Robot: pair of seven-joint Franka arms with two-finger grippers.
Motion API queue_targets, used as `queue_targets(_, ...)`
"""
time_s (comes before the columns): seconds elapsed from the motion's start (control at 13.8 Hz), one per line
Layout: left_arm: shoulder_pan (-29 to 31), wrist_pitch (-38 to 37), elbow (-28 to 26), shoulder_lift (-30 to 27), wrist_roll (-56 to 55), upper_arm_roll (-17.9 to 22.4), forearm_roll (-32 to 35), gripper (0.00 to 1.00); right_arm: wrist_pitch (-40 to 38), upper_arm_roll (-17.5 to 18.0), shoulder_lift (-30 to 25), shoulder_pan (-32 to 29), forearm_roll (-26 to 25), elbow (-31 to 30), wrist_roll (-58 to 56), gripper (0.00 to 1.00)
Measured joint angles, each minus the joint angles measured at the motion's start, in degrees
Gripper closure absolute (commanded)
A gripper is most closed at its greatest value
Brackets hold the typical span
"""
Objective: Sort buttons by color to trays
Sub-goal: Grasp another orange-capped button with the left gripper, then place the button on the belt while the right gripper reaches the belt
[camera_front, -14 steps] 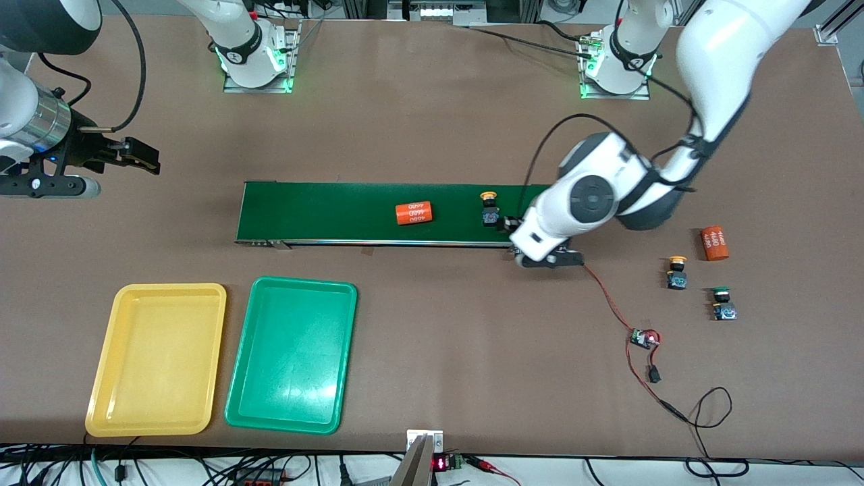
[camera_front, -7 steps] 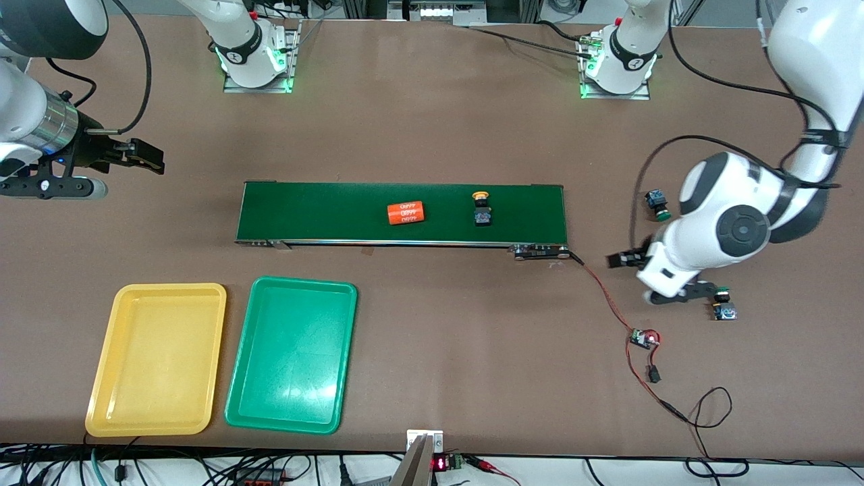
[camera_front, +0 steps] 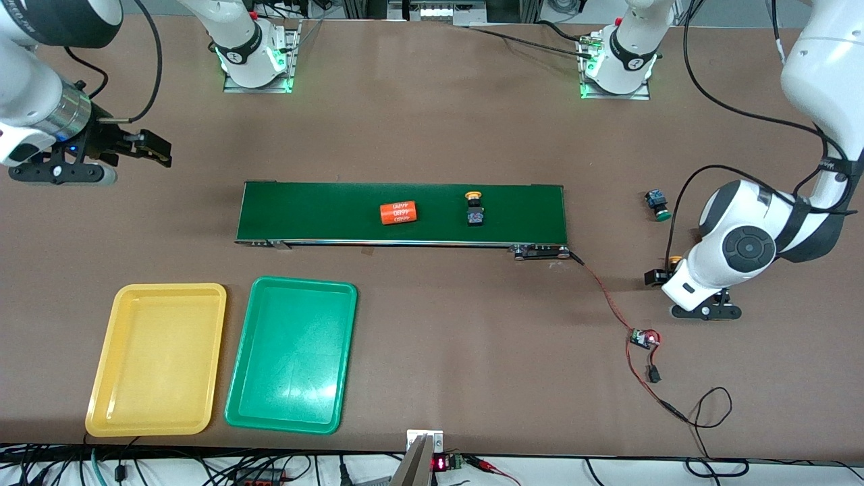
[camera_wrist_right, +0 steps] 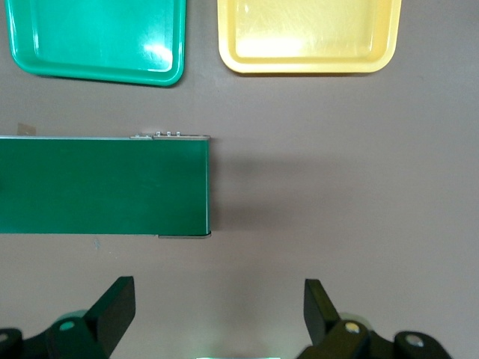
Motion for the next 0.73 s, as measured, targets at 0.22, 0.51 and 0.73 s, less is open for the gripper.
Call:
queue_targets(0.22, 1.1, 2.7, 0.0, 2.7, 4.0, 1.6, 0.0, 0.03, 1.2, 0.0, -2.2, 0.0, 1.6, -2.8, 0.0, 0.00)
queue_targets(0.51, 1.8, 2.9, -0.6, 4.3, 5.6, 2.0, 0.0, 0.62, 2.4, 0.4, -2.3, 0.4, 2.7, -3.3, 0.0, 0.00)
queue_targets(0.73, 3.0, 2.9, -0.7, 4.2, 6.7, 1.7, 0.0, 0.77, 4.4, 3.0, -1.9, 1.5, 3.0, -4.1, 2.9, 0.00)
